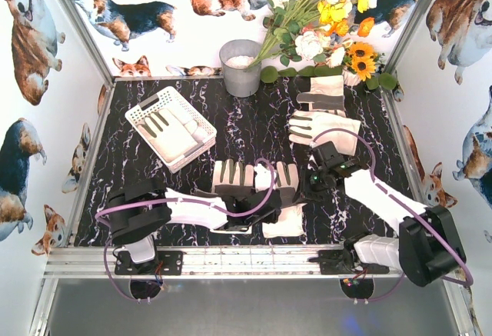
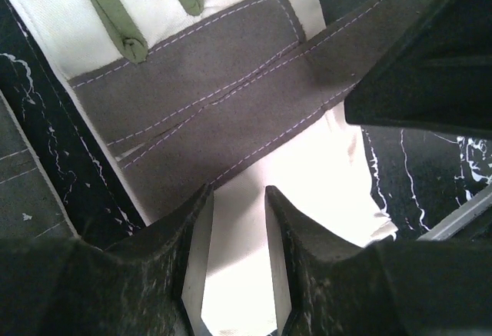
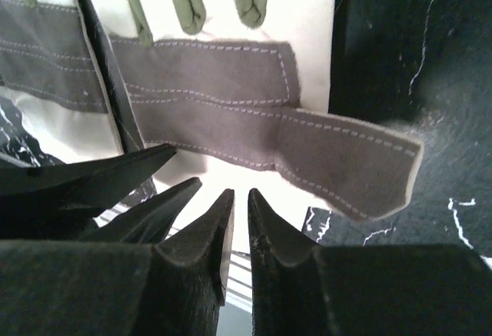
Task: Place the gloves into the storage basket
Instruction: Adjust the glove at the center of the board.
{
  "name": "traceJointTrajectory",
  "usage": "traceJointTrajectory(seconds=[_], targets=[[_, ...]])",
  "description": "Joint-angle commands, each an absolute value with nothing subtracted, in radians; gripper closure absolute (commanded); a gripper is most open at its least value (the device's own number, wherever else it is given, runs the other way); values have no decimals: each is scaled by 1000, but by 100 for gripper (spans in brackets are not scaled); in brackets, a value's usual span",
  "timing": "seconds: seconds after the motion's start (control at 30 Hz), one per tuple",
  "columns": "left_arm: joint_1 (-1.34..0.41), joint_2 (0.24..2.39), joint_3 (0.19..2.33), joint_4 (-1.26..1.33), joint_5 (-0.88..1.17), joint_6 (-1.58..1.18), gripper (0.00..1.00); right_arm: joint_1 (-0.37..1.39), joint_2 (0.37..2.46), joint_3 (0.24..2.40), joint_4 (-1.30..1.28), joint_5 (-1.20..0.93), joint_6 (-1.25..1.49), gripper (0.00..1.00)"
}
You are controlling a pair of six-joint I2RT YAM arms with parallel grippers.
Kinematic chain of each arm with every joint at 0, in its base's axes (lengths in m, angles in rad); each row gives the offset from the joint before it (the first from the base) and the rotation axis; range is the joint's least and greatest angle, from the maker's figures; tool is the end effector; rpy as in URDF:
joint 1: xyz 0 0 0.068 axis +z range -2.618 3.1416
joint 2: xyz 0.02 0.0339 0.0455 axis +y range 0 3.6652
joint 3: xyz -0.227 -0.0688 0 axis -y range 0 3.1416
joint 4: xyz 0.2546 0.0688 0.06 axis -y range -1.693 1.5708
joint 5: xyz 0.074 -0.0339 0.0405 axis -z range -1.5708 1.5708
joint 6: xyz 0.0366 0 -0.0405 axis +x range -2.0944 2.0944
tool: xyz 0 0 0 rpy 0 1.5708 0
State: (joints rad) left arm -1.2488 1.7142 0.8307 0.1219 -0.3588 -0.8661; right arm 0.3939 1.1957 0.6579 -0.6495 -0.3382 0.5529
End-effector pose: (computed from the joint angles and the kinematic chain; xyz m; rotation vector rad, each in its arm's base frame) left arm 0.1194 -0.3172 0.1047 0.2692 2.3539 -0.6708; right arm 0.2048 0.0983 0.1452 0.1333 2.8726 0.6911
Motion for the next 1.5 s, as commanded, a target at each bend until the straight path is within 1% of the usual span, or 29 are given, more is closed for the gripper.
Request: traceJointTrajectory(seconds=[0.0,0.23,0.37,0.7,0.93,1.03,1.07,1.2,1.3,1.37,1.47], targets=[[-1250,1734,849,109,-385,-884,72,399,1238,665,-549,-274,553,85],[-1251,1739,844,-7,-418,-931,74,399,1287,656,-545,-208,532,85],[-1252,1730,812,-8,-412,-952,74,399,1304,658,-575,-135,510,85],[-1268,1707,764,-37,-409,-993,74,392,1302,655,-613,-44,508,85],[-1284,1693,780,-62,-423,-996,74,379,1298,639,-595,-72,524,85],[-1284,1659,809,-70,-432,-980,67,379,1282,639,-591,-115,533,84],[-1285,1632,818,-76,-438,-975,63,379,1266,642,-595,-128,536,83],[-1282,1516,852,-136,-483,-946,41,379,1179,677,-645,-150,541,78],[-1269,1449,873,-241,-504,-927,29,379,1126,712,-688,-150,535,71],[-1256,1407,872,-327,-532,-934,25,379,1082,731,-708,-155,534,66],[-1198,1338,819,-400,-540,-936,24,379,1055,744,-720,-173,534,62]])
